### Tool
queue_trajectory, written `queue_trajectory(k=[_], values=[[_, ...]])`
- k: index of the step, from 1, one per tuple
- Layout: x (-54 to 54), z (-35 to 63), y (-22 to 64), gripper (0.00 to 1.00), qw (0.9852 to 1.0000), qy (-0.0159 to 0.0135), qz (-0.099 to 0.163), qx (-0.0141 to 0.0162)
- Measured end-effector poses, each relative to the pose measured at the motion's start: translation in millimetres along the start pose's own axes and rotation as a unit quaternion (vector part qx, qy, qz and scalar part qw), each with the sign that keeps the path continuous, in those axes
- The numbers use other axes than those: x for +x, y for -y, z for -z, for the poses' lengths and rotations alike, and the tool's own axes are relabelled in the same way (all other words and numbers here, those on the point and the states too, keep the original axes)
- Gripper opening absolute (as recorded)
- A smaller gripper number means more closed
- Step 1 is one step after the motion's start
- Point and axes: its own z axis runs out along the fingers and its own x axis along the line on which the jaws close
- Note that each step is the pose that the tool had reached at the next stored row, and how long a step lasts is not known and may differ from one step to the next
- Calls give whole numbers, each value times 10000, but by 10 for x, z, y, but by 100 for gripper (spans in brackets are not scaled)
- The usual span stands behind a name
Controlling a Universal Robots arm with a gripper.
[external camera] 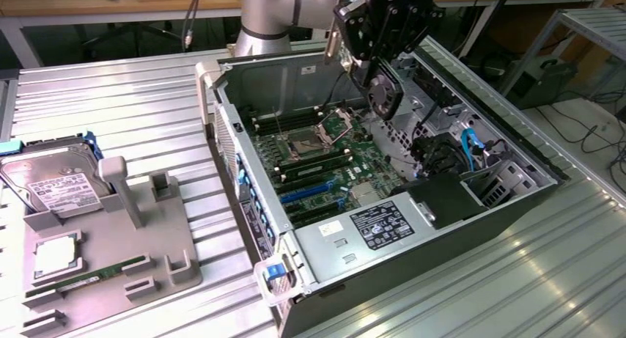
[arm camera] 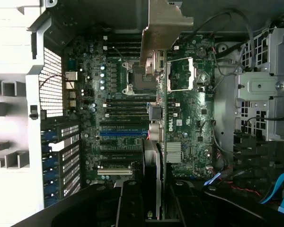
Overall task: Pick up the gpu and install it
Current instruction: 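Pick up the gpu and move the gpu toward the slot, then insert the gpu into the slot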
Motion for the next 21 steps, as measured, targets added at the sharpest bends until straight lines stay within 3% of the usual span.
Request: queue_trajectory(k=[3,18,21], values=[[-67,-3,0,27,10000,0,0,0],[-69,-3,0,27,10000,0,7,0],[-69,-3,0,27,9999,-4,145,-1]])
